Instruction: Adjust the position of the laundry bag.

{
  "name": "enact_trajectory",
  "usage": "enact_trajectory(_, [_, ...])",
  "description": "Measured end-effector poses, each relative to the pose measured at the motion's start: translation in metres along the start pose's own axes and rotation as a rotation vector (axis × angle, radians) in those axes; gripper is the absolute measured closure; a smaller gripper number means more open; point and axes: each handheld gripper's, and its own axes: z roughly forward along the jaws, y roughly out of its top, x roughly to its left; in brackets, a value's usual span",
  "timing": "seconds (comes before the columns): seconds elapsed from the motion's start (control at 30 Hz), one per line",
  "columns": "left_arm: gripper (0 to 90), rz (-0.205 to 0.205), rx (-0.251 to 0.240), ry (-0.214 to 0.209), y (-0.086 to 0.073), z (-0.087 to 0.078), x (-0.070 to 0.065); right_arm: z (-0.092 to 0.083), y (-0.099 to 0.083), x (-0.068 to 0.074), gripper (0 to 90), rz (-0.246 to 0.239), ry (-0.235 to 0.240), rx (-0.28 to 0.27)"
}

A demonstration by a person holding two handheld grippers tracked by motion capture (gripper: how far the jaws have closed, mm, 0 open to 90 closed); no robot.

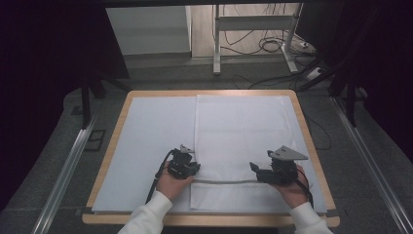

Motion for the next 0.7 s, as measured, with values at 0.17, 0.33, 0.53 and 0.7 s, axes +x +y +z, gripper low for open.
enact_trajectory(0.17, [87.4, -0.014, -0.016, -0.018, -0.001, 0.001, 0.002, 0.000, 0.006, -0.009, 20.6, 0.016, -0.028, 0.005])
enact_trajectory(0.33, [88.8, -0.029, -0.019, -0.037, -0.002, 0.001, 0.005, -0.003, 0.016, -0.018, 20.6, 0.037, -0.054, 0.024])
enact_trajectory(0.53, [89.3, -0.043, -0.036, -0.047, -0.003, 0.000, 0.005, -0.007, 0.037, -0.027, 20.7, 0.113, -0.057, 0.079])
enact_trajectory(0.7, [89.3, -0.050, -0.039, -0.055, -0.004, -0.001, 0.006, -0.016, 0.042, -0.035, 21.0, 0.106, -0.046, 0.081])
